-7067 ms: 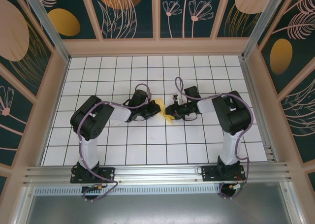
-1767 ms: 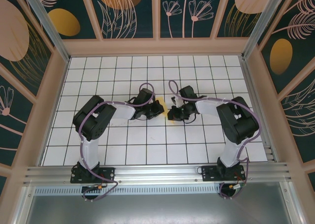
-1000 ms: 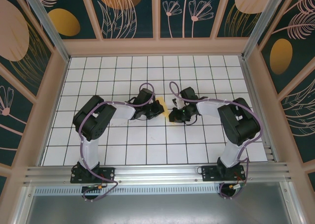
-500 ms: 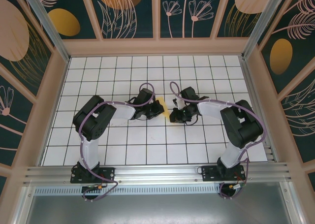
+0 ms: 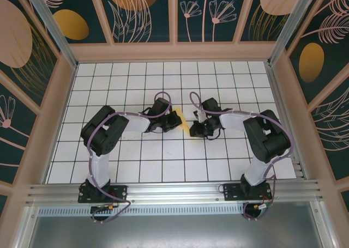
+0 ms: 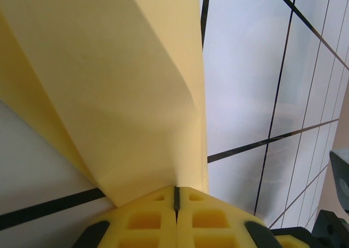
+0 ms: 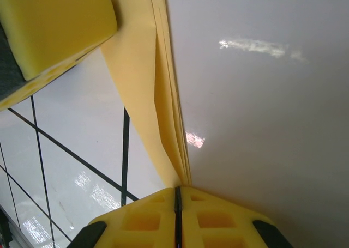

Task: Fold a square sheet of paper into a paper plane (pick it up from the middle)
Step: Fold the wing for the fifth time at the center of the table.

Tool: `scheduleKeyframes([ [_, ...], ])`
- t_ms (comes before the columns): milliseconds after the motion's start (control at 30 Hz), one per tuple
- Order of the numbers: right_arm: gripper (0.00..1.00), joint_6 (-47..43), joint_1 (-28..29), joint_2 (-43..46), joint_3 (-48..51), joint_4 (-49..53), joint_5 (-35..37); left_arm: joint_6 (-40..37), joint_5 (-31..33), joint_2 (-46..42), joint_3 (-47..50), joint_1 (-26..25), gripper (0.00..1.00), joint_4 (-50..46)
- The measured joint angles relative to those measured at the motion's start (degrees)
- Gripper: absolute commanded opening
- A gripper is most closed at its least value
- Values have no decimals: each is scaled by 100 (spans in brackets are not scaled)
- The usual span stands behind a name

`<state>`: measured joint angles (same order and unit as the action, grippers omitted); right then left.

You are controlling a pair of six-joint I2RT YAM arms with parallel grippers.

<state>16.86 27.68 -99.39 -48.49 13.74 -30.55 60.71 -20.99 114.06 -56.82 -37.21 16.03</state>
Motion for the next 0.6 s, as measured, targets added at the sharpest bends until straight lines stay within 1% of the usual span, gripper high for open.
scheduleKeyframes([
  [267, 10, 61, 0, 243, 295, -195, 31, 0, 2, 0, -11, 0, 7, -17],
  [467, 10, 107, -22, 527, 391, 210, 70, -2, 7, 0, -13, -4, 7, -17],
  [600, 10, 125, -22, 664, 240, 214, 2, -2, 7, 0, -15, -4, 8, -17],
])
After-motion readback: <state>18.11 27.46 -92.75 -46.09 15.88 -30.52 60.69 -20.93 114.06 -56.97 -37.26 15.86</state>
